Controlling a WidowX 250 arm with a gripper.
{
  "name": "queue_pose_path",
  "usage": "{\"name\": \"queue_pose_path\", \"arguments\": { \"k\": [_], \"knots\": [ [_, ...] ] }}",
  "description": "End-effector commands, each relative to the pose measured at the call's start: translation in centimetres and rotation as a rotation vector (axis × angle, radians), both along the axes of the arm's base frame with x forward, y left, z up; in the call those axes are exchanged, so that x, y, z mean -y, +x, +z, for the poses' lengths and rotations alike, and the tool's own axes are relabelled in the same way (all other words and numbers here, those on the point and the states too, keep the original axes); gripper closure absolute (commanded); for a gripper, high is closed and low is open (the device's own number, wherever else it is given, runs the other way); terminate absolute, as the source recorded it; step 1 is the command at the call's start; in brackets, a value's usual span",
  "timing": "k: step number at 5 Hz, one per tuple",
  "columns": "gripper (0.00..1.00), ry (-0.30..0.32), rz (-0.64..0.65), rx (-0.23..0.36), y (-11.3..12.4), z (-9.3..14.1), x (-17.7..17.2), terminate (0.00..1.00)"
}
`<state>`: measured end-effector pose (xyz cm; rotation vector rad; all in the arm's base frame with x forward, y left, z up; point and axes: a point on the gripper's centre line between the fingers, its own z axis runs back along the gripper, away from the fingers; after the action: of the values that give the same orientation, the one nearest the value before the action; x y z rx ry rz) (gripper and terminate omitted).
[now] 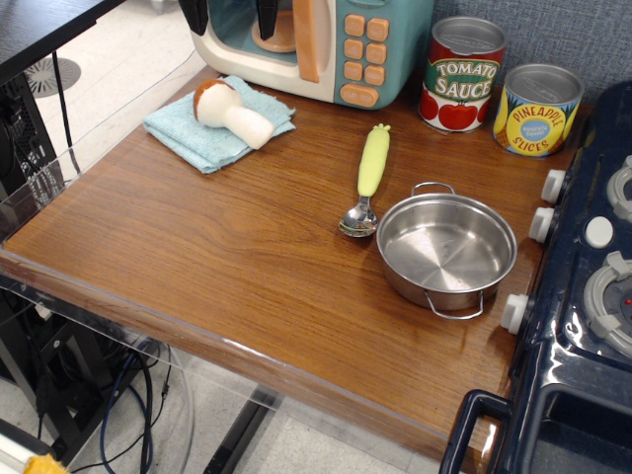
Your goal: Pick up the spoon and put it under the blue towel
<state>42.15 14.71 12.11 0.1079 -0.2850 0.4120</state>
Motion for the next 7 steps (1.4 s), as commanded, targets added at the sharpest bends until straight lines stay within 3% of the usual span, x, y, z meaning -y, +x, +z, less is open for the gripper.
{"name": "queue_pose_path", "arguments": {
  "k": [1, 2, 4, 6, 7],
  "knots": [
    [0.00, 0.000, 0.000, 0.000, 0.0, 0.0, 0.0, 0.00],
    [0.00, -0.022, -0.051, 0.018, -0.1, -0.2, 1.1, 0.00],
    [0.00, -0.069, -0.109, -0.019, -1.6, -0.9, 6.7, 0.00],
    [0.00, -0.061, -0.119, -0.088, -0.3, -3.1, 10.9, 0.00],
    [0.00, -0.049, -0.177, -0.084, 0.7, -4.9, 12.0, 0.00]
  ]
}}
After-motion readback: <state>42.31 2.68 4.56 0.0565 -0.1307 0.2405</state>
